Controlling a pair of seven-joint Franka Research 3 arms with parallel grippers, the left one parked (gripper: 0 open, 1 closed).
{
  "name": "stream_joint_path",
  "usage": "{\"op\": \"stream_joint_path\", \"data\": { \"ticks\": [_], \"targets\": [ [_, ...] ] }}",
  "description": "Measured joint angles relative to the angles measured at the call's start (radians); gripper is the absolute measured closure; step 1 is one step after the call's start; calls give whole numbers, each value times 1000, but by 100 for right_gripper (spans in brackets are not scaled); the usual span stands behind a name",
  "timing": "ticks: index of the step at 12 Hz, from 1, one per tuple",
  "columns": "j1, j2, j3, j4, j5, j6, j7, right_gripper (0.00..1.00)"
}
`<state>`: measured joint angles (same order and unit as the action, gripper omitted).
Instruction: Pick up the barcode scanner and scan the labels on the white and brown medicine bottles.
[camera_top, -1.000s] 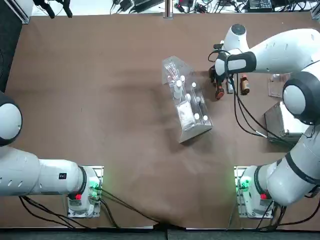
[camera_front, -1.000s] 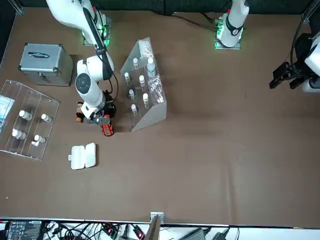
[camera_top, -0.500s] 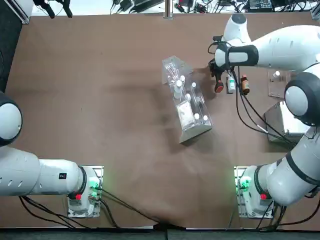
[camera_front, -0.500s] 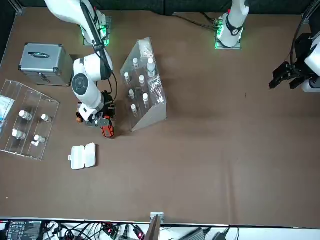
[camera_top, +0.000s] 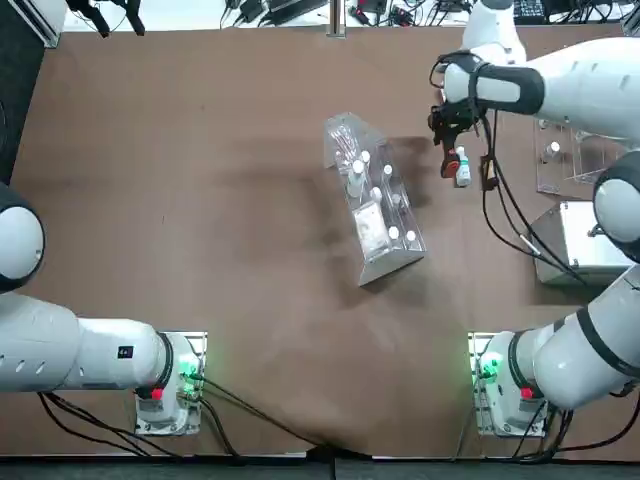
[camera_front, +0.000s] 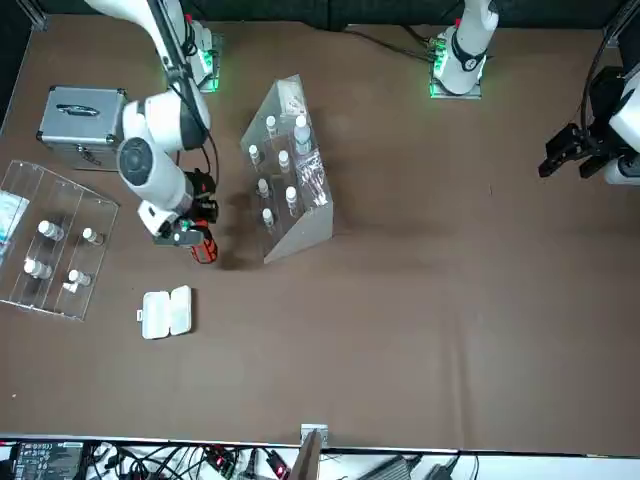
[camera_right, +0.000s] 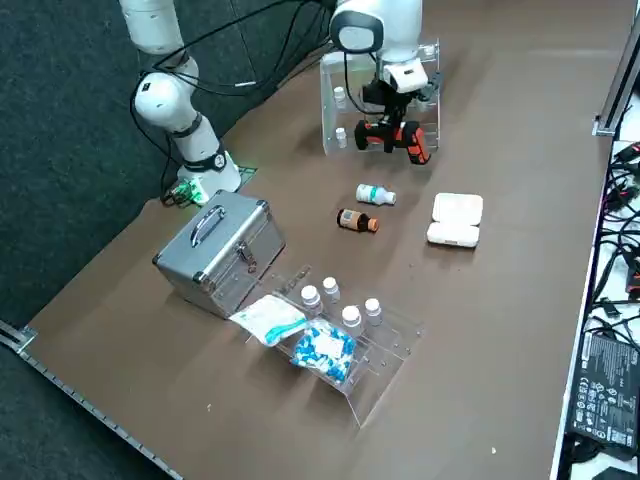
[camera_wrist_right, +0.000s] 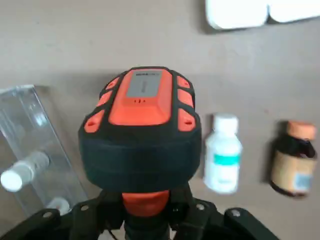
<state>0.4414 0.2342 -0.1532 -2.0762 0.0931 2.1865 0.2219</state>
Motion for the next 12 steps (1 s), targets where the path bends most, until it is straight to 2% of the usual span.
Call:
{"op": "stream_joint_path", "data": {
  "ticks": [4,6,12],
  "targets": [
    [-55,-86,-3,0,0,-191,-41,57],
    [-66,-115,-4,-8,0,-250,-45,57],
    [-110,-130,-4,-85,-3,-244,-67,57]
  ]
}}
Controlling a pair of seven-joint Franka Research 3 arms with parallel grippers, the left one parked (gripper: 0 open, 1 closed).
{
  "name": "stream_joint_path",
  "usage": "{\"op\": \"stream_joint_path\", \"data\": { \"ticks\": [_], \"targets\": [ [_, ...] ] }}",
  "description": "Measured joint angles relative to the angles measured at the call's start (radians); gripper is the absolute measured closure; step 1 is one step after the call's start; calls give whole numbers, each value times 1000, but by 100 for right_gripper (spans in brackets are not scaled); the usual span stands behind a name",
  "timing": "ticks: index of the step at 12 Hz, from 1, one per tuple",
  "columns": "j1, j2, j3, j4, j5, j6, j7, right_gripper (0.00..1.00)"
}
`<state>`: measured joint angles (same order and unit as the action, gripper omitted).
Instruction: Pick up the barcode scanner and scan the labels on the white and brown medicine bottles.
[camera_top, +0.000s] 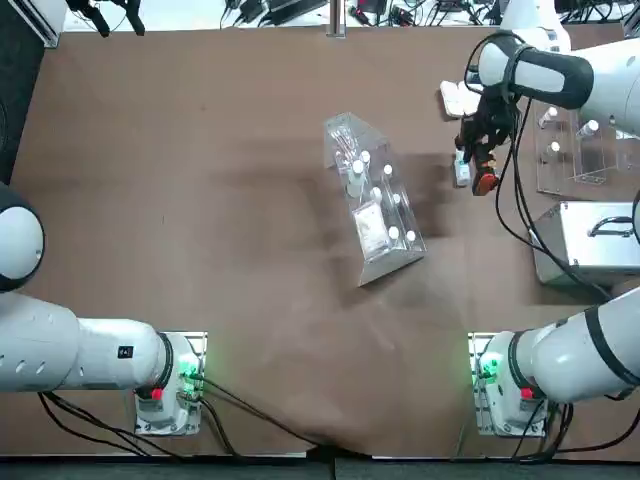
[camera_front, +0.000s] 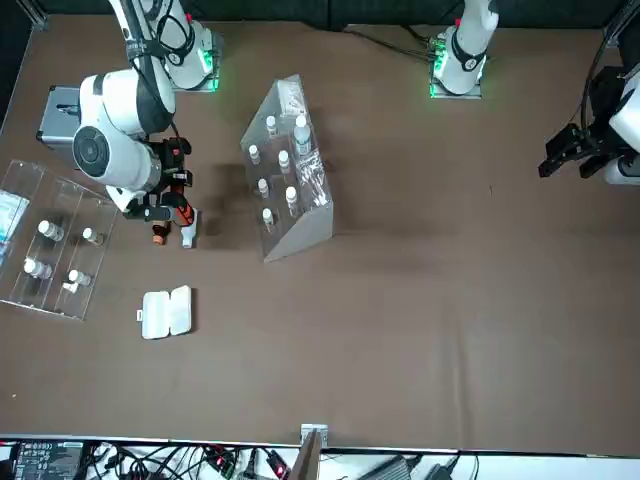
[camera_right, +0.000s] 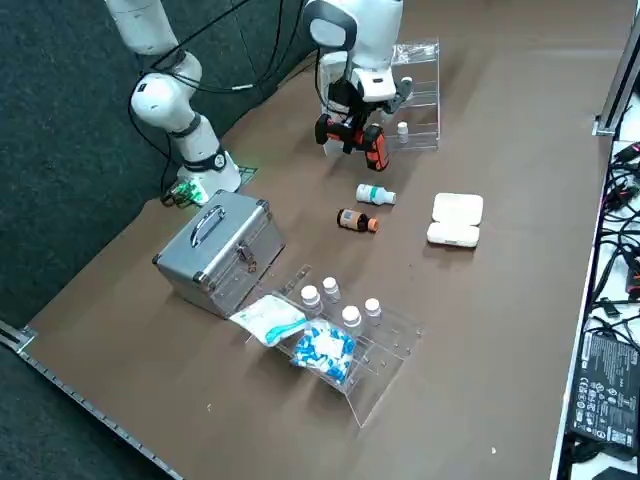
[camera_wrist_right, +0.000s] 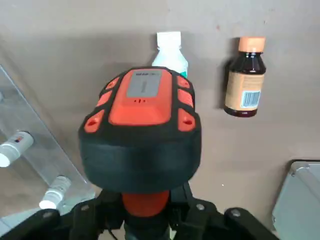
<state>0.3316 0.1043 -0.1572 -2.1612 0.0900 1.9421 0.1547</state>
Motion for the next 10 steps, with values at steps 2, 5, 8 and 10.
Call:
{"op": "stream_joint_path", "data": {
  "ticks": [2,5,8,10],
  "targets": [
    [-3,7,0,-19,0,11,-4,57],
    [-3,9,0,-62,0,45,-4,57],
    [-5,9,0,-83,0,53,-4,57],
    [-13,9,0,-84,0,53,-4,57]
  ]
}}
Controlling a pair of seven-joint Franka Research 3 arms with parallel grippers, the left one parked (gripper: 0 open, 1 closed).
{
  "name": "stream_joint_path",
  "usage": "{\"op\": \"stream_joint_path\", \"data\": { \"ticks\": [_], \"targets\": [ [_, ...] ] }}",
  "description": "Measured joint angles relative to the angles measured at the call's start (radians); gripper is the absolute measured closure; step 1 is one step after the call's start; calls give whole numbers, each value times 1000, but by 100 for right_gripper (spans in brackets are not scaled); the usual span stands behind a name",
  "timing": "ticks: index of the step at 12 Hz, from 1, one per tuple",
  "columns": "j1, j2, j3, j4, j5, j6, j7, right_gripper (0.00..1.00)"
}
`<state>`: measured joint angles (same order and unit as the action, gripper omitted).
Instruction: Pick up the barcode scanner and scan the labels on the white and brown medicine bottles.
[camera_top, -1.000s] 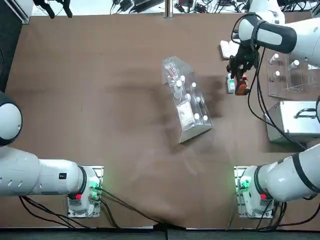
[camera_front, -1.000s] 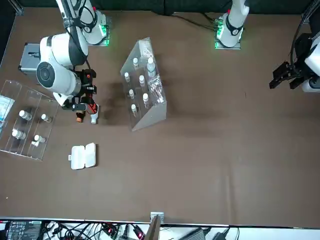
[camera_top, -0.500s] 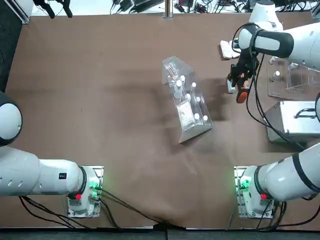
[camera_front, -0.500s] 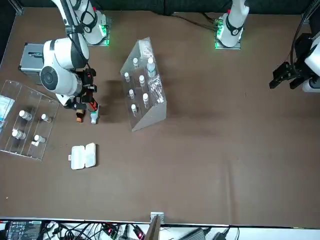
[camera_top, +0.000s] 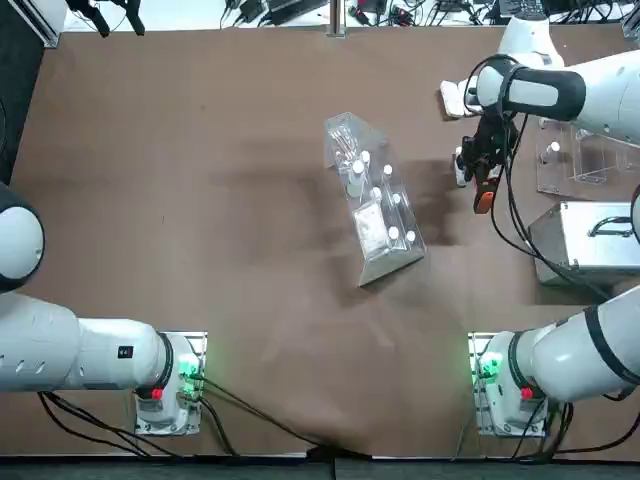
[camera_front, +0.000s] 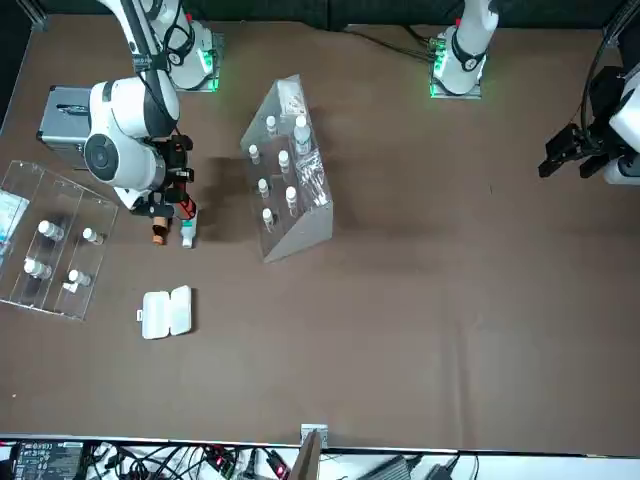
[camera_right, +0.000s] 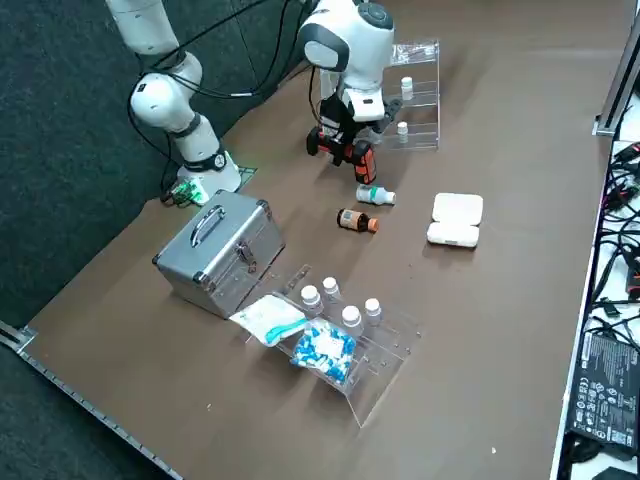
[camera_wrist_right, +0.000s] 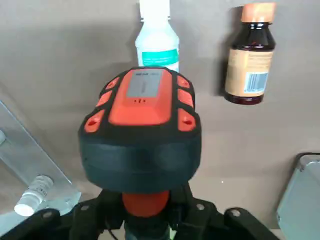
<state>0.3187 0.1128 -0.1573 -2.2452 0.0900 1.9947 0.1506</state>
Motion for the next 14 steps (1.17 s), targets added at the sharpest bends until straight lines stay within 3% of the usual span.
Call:
{"op": "stream_joint_path", "data": {
  "ticks": [6,10,14],
  "targets": [
    [-64,-5,-2,10,-44,1,-26,57],
    [-164,-3,-6,11,-89,6,-139,57],
    [-178,18,-6,7,-99,30,-154,57]
  ]
}}
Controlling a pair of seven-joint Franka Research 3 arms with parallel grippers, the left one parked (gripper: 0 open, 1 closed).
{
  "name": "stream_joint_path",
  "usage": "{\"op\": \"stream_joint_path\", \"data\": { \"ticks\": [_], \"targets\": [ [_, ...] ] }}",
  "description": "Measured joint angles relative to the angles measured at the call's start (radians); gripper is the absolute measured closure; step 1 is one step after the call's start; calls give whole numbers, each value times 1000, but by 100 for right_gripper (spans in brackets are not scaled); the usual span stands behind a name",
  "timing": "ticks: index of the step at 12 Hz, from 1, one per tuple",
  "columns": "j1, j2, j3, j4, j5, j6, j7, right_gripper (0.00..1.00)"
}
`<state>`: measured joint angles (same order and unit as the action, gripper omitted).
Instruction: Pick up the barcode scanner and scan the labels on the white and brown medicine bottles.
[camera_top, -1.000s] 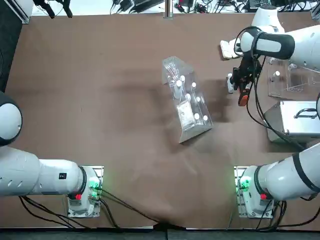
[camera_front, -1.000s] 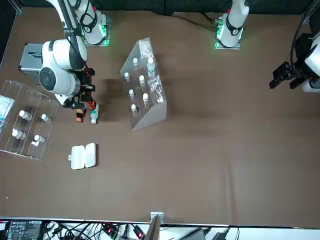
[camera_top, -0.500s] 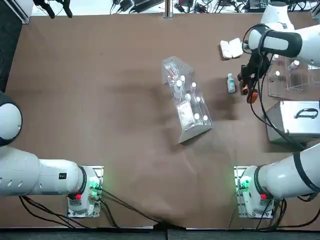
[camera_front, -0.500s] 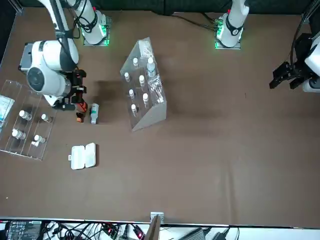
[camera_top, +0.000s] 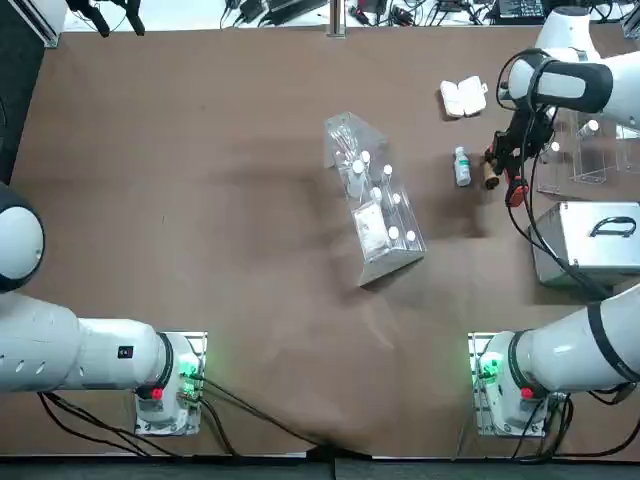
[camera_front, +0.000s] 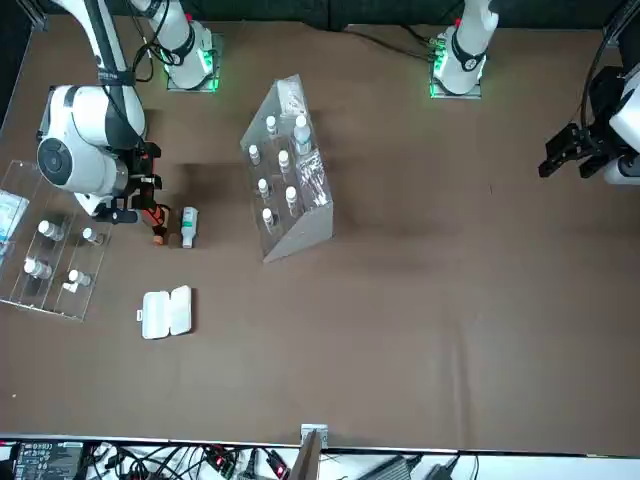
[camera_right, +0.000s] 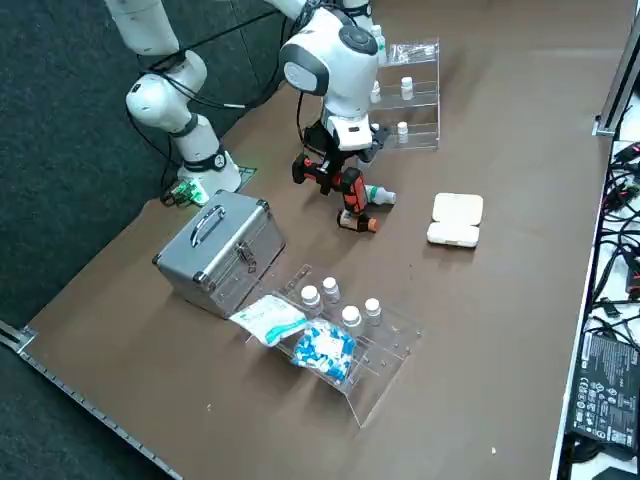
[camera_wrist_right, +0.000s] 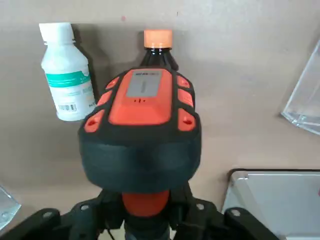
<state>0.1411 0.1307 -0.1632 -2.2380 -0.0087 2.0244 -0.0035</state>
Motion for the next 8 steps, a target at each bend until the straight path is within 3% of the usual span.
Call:
{"op": "stream_joint_path", "data": {
  "ticks": [5,8],
  "targets": [
    [12,7,8,8,1,17,0,57],
    [86,31,17,72,19,20,10,57]
  ]
}}
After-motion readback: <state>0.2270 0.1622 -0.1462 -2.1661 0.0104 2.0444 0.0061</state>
